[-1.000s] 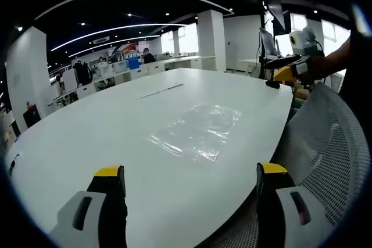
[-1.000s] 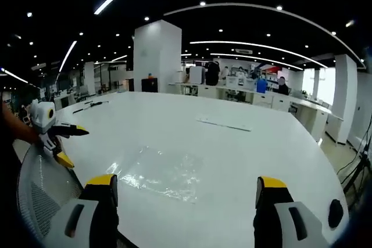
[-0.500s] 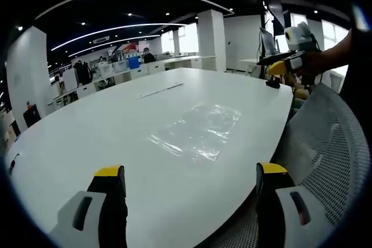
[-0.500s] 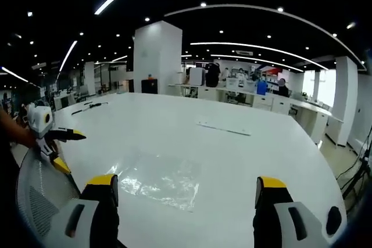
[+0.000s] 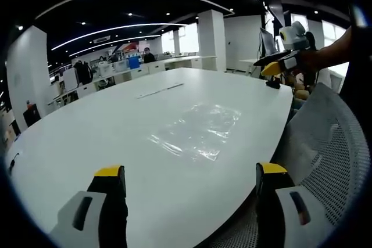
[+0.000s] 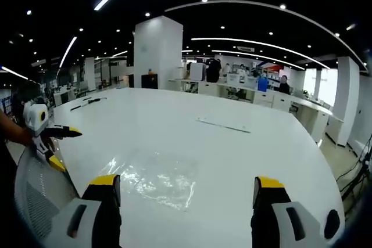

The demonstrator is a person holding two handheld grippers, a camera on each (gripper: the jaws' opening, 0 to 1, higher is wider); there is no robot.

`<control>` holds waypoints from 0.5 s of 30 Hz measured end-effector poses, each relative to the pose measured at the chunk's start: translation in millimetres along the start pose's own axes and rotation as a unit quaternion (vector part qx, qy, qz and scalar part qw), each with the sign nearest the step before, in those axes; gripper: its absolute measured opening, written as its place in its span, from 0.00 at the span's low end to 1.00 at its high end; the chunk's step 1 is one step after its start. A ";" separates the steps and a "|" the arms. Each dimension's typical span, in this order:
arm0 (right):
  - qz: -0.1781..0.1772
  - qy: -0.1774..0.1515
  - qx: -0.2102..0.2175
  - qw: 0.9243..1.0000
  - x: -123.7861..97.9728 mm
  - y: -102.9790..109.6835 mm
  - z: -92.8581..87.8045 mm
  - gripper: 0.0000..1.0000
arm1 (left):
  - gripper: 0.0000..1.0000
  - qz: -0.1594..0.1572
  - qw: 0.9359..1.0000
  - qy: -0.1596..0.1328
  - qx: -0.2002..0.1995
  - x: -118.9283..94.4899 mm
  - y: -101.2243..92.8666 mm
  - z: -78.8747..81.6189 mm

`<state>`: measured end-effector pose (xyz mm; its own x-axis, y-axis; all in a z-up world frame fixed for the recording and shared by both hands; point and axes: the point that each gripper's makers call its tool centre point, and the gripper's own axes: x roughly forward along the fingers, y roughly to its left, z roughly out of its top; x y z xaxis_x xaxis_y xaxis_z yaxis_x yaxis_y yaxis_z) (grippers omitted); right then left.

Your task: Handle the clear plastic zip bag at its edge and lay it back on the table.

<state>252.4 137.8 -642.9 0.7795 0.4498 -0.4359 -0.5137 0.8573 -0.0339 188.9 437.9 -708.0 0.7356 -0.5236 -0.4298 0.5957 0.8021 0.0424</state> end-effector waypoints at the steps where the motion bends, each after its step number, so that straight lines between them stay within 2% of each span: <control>1: 0.000 0.002 -0.001 1.000 0.4 0.1 -0.8 0.94 | 0.92 0.000 1.000 0.000 0.000 -0.1 -2.1 1.9; 15: -0.008 0.022 -0.019 1.000 8.1 -8.5 -3.4 0.92 | 0.92 0.001 1.000 0.005 0.002 -1.9 -17.8 18.0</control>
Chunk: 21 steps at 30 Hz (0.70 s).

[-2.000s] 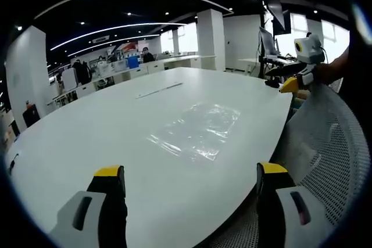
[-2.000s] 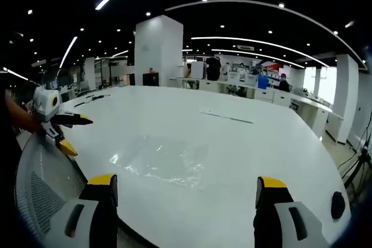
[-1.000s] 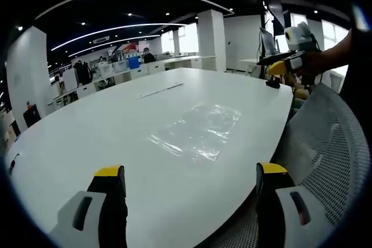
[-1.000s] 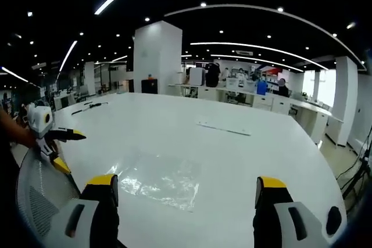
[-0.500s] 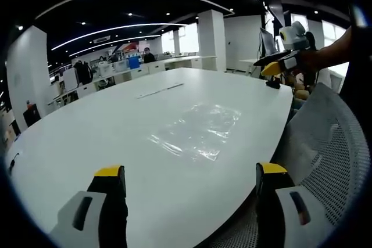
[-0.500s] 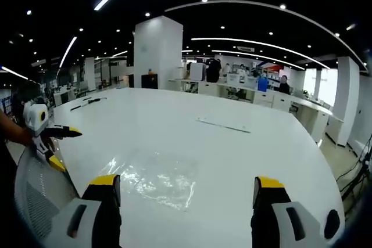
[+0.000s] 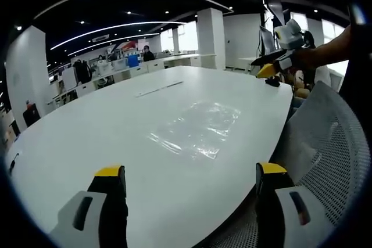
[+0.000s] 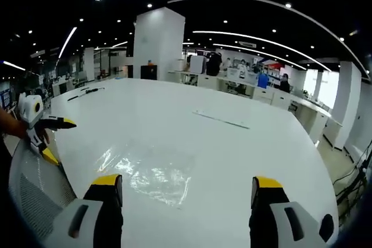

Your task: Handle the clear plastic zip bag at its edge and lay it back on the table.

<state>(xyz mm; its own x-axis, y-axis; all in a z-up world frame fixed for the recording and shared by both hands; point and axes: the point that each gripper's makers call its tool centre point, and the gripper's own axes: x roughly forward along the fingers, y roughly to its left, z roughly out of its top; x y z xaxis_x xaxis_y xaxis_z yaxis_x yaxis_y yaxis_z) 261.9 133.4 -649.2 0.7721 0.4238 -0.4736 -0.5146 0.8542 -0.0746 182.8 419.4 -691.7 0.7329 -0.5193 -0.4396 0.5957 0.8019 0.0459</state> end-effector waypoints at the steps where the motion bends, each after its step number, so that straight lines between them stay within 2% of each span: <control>1: 0.001 0.001 0.000 1.000 0.2 -0.1 0.2 0.92 | 0.92 0.001 1.000 0.000 0.000 -0.1 -0.1 0.7; 21: 0.014 0.023 -0.001 1.000 16.9 10.7 -9.4 0.87 | 0.92 0.000 1.000 0.002 -0.004 -1.5 -1.9 3.4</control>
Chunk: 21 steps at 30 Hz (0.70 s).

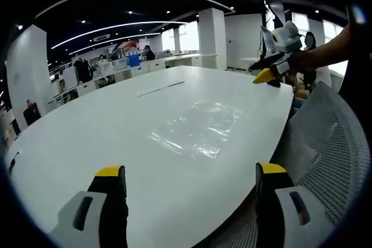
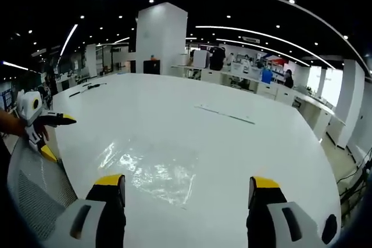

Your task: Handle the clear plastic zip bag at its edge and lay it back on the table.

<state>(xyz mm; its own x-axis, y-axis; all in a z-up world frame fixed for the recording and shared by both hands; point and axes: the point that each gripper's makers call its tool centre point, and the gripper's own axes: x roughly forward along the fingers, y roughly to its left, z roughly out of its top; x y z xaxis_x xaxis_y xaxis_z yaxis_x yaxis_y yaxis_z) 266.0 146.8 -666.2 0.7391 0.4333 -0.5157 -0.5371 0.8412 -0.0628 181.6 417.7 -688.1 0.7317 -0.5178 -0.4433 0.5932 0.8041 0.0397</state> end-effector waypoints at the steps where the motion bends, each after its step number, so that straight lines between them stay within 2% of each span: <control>1: 0.001 0.002 0.000 1.000 1.6 0.7 -0.4 0.87 | 0.92 0.000 1.000 0.000 0.000 -0.1 -0.1 -0.1; 21: 0.010 0.024 -0.002 1.000 17.3 4.2 -6.5 0.83 | 0.92 -0.006 1.000 0.005 0.000 0.5 0.8 -5.4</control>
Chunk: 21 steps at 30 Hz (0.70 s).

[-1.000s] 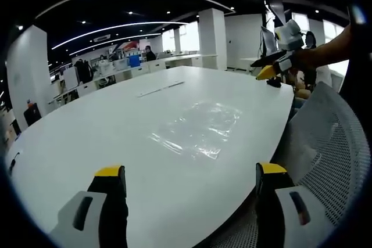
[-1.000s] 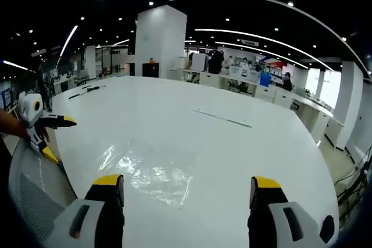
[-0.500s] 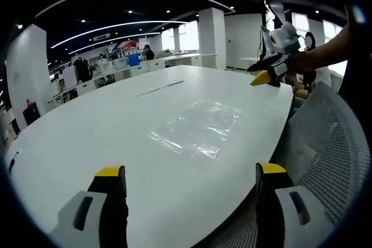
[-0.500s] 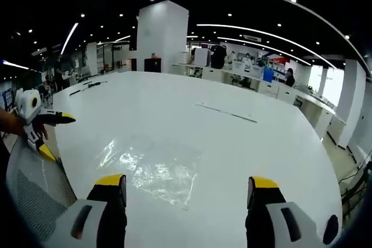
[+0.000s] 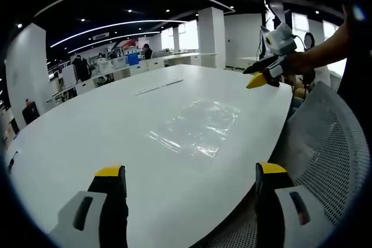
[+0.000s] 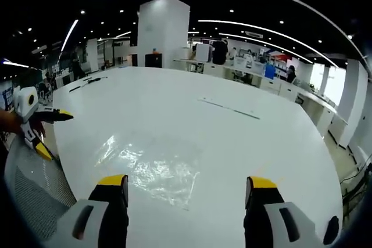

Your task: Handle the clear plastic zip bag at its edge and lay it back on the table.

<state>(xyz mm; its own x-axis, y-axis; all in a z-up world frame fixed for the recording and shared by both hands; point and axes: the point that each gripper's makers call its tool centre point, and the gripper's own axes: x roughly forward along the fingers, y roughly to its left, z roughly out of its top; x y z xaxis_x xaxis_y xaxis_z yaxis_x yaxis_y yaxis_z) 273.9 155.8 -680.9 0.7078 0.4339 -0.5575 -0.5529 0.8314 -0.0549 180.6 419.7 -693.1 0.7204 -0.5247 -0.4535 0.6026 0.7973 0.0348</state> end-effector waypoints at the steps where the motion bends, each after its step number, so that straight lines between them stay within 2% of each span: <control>1: 0.001 0.000 -0.001 1.000 0.7 0.6 -0.4 0.82 | 0.92 -0.001 1.000 0.001 0.000 0.2 0.1 -0.6; 10: 0.012 0.012 -0.006 1.000 5.5 8.7 -2.2 0.81 | 0.92 -0.003 1.000 0.008 -0.003 1.6 1.7 -5.9; 21: 0.016 0.022 -0.019 0.999 14.0 5.1 -5.6 0.78 | 0.92 -0.003 1.000 0.013 -0.004 3.0 2.7 -9.3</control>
<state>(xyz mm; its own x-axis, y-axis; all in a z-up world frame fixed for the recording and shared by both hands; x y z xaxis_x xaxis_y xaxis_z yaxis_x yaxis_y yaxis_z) 278.5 164.1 -693.7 0.6703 0.4439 -0.5947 -0.5919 0.8032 -0.0675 181.2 423.0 -702.7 0.7074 -0.5222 -0.4764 0.6042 0.7964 0.0242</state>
